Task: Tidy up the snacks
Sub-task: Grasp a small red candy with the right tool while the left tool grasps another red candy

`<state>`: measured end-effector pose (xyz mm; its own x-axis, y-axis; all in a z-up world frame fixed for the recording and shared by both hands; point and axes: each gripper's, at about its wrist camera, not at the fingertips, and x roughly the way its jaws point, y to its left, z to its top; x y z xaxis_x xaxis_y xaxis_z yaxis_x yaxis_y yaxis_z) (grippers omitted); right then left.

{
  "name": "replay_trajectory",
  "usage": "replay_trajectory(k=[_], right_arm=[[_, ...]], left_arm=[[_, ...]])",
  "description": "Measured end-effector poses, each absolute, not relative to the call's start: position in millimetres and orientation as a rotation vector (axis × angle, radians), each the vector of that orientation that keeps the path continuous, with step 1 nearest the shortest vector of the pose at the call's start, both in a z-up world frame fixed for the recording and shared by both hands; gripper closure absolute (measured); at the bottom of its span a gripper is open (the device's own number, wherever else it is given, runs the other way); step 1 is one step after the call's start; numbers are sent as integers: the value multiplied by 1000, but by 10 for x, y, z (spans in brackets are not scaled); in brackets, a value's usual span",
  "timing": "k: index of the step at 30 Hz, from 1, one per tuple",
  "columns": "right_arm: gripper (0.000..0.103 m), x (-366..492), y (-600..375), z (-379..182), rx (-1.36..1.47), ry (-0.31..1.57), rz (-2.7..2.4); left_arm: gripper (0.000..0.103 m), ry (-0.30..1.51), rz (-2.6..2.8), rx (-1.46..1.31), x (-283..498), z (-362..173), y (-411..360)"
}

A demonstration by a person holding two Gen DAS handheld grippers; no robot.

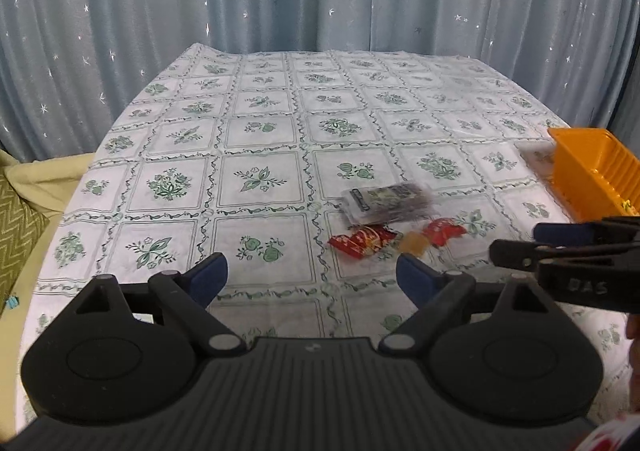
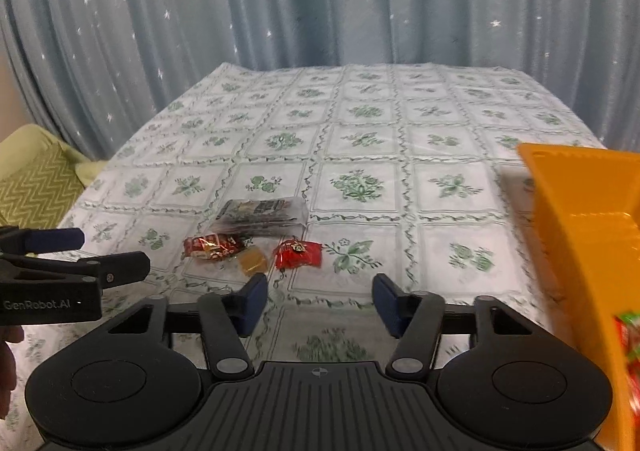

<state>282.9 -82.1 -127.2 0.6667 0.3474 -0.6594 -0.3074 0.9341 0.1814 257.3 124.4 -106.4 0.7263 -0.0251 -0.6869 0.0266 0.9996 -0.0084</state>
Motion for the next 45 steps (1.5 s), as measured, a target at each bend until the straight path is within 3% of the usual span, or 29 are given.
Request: replay_trajectory(k=[4,17,19,21,30,34,39,43,45], right_arm=[[55,3003,-726,-1409,36,758,387],[58,3239,-408,-1643,-66,725,419],[64,3253,-399,-1660,-62,715,413],[76,3262,-406,-1660,-64,713,404],[78,3116,-642,-1576,-19,707,375],[78,3047,-784,-1545,26,718,353],[78,2991,-863,-1539,46,724,340],[78,2968,-914,-1532,54,728,335],[78,2957,-930,-1513,56,725,332]], left_arm=[[13,767,-39,-1,2645,-1182,1262],[13,783,-39,-20,2758,-1308,1324],[13,782,-43,-20,2769,-1311,1325],[13,778,-51,-19,2784,-1311,1319],[13,747,-139,12,2901,-1345,1169],[29,736,-167,29,2981,-1384,1097],[40,739,-204,17,3088,-1436,1062],[66,763,-207,-18,3149,-1490,1065],[72,768,-206,-31,3155,-1502,1066]])
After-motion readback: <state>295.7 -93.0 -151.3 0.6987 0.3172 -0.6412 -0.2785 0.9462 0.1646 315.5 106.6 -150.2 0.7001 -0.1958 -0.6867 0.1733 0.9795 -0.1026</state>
